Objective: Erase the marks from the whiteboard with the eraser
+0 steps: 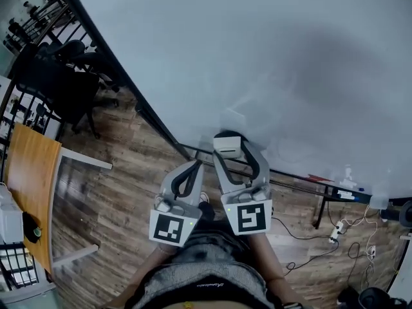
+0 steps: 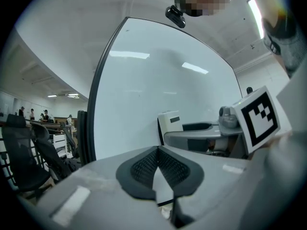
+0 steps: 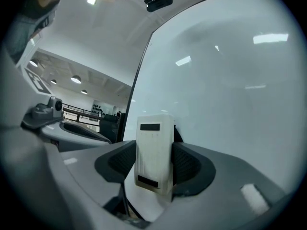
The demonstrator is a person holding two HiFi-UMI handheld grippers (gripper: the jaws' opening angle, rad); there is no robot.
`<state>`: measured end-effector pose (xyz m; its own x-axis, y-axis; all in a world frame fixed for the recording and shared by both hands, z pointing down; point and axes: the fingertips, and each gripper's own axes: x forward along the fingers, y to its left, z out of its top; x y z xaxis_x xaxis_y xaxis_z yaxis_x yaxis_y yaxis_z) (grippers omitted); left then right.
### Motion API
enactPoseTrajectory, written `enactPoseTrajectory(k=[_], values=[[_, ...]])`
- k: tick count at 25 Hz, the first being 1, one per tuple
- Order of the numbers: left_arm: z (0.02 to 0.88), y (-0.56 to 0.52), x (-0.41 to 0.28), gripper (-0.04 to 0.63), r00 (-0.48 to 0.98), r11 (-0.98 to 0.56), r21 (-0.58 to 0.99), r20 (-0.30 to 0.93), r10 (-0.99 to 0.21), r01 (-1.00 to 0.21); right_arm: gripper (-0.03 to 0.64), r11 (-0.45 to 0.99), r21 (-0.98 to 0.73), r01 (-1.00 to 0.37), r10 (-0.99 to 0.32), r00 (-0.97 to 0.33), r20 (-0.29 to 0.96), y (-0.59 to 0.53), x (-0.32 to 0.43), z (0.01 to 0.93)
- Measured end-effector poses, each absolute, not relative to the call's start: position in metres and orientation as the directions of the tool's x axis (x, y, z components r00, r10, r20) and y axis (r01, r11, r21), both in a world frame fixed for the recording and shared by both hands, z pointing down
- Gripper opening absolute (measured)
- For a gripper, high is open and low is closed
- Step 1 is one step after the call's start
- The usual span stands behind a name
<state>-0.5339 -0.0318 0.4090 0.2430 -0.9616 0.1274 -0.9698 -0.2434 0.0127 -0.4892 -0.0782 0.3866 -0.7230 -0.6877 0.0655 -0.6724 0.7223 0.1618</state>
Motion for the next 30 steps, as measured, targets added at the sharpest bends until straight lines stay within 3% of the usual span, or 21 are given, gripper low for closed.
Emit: enactPoseTrajectory(k=[30], values=[[0.404, -0.068, -0.333, 0.003, 0.371, -0.370, 0.029, 0.121, -0.921, -0.929, 0.241, 0.630, 0.194, -0.752, -0.773, -0.630, 0.068, -0.091, -0.274, 0.380]])
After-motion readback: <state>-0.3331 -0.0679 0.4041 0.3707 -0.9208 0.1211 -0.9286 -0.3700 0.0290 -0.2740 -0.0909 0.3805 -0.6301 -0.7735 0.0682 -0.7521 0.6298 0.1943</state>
